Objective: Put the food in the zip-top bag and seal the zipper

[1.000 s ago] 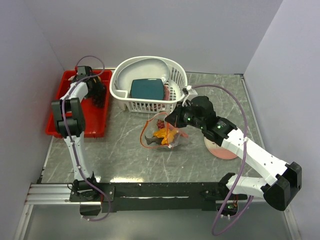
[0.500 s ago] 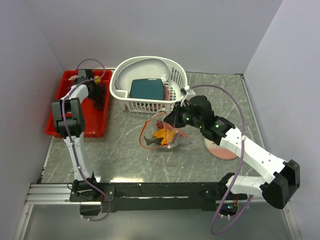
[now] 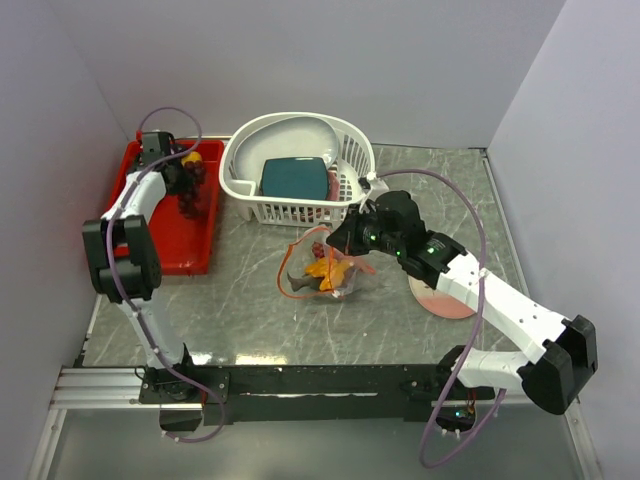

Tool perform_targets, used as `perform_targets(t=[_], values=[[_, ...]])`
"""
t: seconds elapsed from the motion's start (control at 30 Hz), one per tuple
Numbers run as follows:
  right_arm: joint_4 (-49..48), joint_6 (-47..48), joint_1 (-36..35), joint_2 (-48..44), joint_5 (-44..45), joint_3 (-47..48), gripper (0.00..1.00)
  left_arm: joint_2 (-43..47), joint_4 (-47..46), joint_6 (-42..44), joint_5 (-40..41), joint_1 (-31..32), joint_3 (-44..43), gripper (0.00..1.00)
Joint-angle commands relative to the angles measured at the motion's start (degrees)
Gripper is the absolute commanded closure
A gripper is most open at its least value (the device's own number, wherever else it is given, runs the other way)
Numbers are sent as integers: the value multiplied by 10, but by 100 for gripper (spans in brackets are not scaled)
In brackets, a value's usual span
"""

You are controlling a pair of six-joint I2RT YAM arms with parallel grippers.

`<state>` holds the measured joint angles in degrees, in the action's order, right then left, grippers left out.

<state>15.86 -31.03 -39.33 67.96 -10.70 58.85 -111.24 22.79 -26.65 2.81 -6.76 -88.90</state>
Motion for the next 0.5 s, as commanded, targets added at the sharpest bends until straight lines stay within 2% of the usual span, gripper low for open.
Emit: perform_targets(t=[0.0, 0.3, 0.47], values=[[-20, -3, 4, 9, 1, 26, 100, 91, -5, -6, -6, 3, 29, 84], [-35, -49, 5, 47, -16, 68, 100, 277, 1, -20, -66, 39, 96, 82], [-44, -76, 5, 72, -21, 101, 100, 364, 16, -33, -83, 96, 110, 82]])
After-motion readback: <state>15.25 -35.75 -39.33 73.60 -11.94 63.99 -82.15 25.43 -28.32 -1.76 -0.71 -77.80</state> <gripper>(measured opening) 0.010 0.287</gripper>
